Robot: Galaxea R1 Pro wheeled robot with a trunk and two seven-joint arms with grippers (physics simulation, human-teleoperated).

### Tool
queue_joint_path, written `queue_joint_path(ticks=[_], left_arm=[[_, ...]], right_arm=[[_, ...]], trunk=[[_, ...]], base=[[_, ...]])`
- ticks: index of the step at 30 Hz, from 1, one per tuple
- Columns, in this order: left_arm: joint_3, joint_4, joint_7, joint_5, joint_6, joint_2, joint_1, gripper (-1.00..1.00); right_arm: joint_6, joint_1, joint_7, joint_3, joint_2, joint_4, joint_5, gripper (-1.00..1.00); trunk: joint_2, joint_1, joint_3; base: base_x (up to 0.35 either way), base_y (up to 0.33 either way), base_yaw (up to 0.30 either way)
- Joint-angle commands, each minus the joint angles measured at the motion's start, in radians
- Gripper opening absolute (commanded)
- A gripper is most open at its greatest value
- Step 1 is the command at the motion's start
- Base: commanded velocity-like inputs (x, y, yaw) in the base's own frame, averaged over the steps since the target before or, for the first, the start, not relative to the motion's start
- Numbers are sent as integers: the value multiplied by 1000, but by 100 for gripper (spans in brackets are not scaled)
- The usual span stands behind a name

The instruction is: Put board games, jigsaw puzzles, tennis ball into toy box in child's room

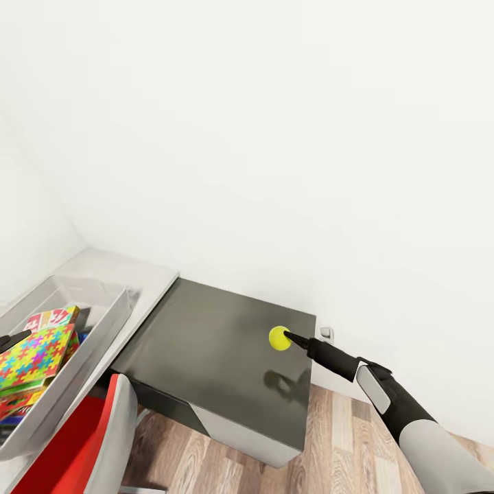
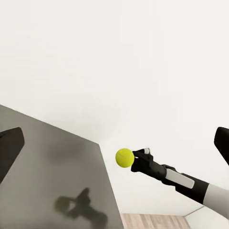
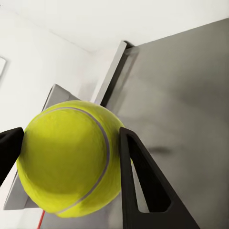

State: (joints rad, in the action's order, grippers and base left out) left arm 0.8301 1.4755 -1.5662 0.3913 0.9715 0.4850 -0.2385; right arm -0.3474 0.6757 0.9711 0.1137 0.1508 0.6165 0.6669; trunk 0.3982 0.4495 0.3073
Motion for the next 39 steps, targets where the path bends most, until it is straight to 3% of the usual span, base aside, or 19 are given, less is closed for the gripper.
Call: queue_joint_path(ticks=[1,21,23,26,39], left_arm=[[-1,0,-5,-2,10,0,-1,100],[-10,1,-5,-2,7,-9,-1,100],[-46,2,-5,-2,-4,-9,-1,100],[-64,2,-5,-2,-7,-8,-1,100],[-71,2,-5,-2,-12,-8,-1,100]], right_arm=[[-9,1,0,4,1,0,11,-100],[-7,1,9,4,3,1,13,-100],[-8,1,7,4,3,2,13,-100],[-8,1,9,4,4,2,13,-100],[-7,1,18,4,3,2,13,-100]], trunk=[[2,1,2],[2,1,-14],[2,1,-15],[2,1,-15],[2,1,-26]], base=[[0,0,2],[0,0,12],[0,0,3],[0,0,1],[0,0,38]])
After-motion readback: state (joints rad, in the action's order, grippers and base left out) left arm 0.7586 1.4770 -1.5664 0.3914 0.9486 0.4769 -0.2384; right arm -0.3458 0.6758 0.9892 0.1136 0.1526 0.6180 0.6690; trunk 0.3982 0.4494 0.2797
